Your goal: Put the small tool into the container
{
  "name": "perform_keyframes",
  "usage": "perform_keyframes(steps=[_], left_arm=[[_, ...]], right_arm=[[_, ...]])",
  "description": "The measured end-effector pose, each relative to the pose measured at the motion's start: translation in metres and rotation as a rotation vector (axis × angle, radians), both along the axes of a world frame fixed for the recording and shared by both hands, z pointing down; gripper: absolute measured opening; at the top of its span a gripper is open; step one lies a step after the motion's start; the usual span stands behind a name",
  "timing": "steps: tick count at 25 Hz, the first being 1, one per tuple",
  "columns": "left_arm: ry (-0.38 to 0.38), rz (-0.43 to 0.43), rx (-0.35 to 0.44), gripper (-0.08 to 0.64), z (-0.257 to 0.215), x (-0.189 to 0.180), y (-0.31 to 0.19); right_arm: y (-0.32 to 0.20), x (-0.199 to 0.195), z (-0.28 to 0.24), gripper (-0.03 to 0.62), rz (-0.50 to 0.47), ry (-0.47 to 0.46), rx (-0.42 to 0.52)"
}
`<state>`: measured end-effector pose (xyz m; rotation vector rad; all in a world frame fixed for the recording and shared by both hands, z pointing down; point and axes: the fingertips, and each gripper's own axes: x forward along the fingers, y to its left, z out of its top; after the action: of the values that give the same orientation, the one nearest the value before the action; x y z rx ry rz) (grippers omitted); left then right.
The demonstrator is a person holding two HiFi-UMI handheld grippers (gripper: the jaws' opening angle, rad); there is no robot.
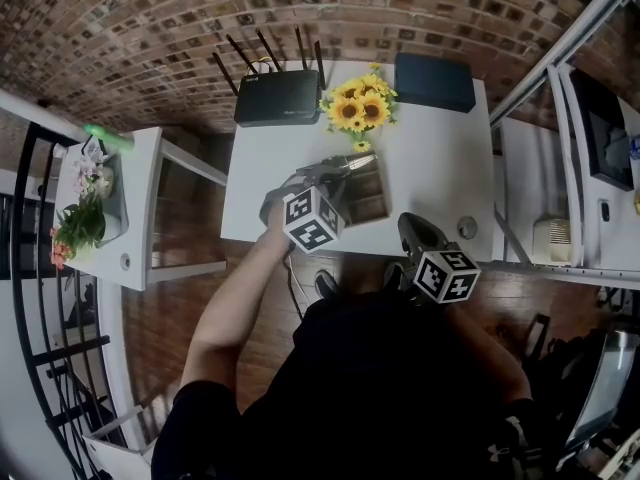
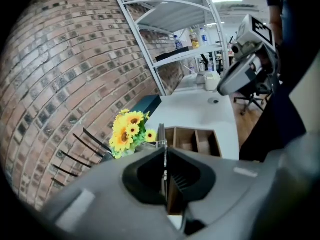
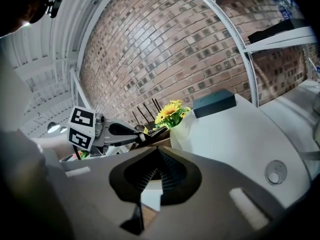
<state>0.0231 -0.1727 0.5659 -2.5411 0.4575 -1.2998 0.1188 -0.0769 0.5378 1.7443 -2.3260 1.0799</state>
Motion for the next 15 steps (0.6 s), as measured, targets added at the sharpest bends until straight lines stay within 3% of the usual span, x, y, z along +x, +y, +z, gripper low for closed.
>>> perform_keyframes(steps=[15], left_arm=[[-0.048,0.037,-0.03,0.012,0.025,-0.005,0.001]], right_arm=[[0.002,0.001,0.005,0.011,0.004,-0.007,-0.018]])
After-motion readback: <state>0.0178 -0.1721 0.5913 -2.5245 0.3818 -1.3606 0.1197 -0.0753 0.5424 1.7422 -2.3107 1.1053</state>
